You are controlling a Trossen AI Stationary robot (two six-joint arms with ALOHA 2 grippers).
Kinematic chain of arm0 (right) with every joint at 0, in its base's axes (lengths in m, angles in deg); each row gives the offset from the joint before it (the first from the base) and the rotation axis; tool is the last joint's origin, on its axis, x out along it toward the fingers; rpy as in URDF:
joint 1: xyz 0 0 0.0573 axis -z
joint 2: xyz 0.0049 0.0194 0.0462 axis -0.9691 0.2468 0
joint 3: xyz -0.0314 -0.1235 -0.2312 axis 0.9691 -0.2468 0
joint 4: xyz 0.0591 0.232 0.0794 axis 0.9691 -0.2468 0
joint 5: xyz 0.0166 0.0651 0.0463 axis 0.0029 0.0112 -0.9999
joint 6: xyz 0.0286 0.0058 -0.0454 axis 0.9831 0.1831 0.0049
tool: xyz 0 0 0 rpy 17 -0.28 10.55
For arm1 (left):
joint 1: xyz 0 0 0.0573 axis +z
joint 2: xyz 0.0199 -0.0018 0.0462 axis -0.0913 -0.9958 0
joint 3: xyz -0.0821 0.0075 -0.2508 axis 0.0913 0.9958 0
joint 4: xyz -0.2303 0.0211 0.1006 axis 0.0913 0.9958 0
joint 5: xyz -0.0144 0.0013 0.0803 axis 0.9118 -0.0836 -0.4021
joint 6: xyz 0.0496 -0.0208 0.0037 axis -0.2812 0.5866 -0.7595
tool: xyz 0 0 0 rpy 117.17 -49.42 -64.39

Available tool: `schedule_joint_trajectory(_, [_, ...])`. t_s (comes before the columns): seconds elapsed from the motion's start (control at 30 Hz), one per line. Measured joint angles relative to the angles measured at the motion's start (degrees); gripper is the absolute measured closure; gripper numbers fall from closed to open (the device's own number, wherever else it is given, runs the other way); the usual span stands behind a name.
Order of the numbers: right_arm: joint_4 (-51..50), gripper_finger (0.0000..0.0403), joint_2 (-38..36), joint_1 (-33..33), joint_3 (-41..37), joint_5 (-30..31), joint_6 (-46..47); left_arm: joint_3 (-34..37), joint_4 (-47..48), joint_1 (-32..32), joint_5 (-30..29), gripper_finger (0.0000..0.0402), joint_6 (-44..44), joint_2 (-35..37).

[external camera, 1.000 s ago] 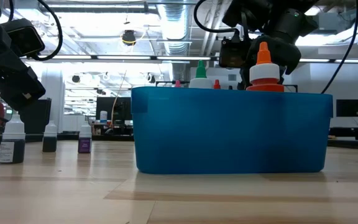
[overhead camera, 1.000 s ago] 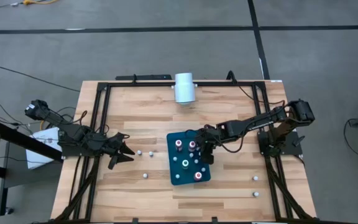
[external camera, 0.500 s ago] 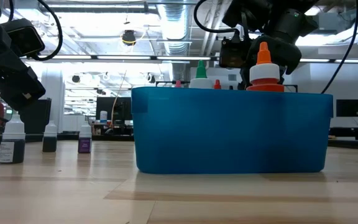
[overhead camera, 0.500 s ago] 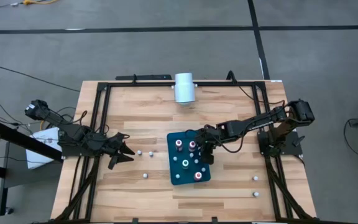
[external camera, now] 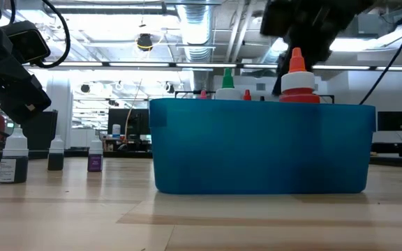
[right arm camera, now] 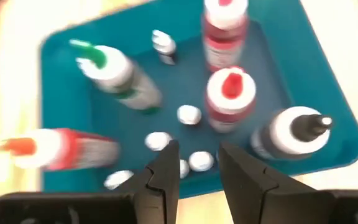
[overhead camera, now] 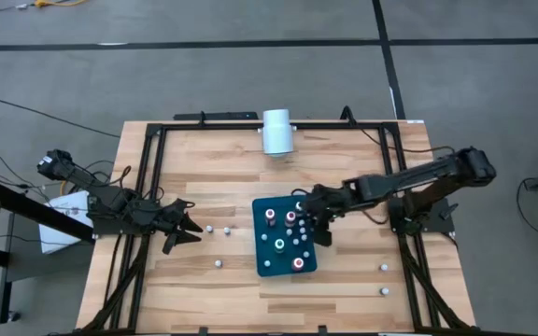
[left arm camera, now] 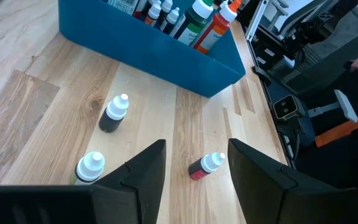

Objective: Pick & Place food coloring
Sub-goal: Put the right small green food coloring bottle into the blue bin

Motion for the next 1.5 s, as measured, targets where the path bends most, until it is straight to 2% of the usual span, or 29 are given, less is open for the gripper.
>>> schedule_joint_trajectory(0.17, [-2.91,0.0304,-6.84,-4.22,0.06,-2.07,3.21,-0.01,0.0,0.02,0.0,0.0236,-0.01,0.01])
schedule_joint_trajectory(0.4, [-11.67,0.0304,-14.36,-15.25,0.07,-1.89,12.31,-0.01,0.63,0.02,0.0,0.0236,-0.01,0.02])
schedule_joint_trajectory(0.57, [-17.11,0.0304,-16.15,-25.87,0.07,5.37,24.8,-0.01,1.33,0.0,0.0,0.0236,-0.01,0.0])
schedule_joint_trajectory(0.97, [-24.99,0.0304,-15.79,-50.91,-0.13,23.41,60.3,-0.01,1.27,0.0,0.0,0.0236,-0.01,0.02])
schedule_joint_trajectory(1.27, [-29.66,0.0304,-8.81,-61.85,-0.17,25.16,80.44,0.0,1.22,0.0,0.01,0.0236,-0.01,0.0])
schedule_joint_trajectory(1.4, [-27.14,0.0304,-5.38,-66.29,-0.2,26.02,87.79,0.01,1.2,0.0,0.0,0.0236,-0.01,0.0])
schedule_joint_trajectory(1.5, [-24.02,0.0304,-2.99,-69.67,-0.2,30.22,90.61,0.01,1.2,0.01,0.0,0.0236,-0.01,0.0])
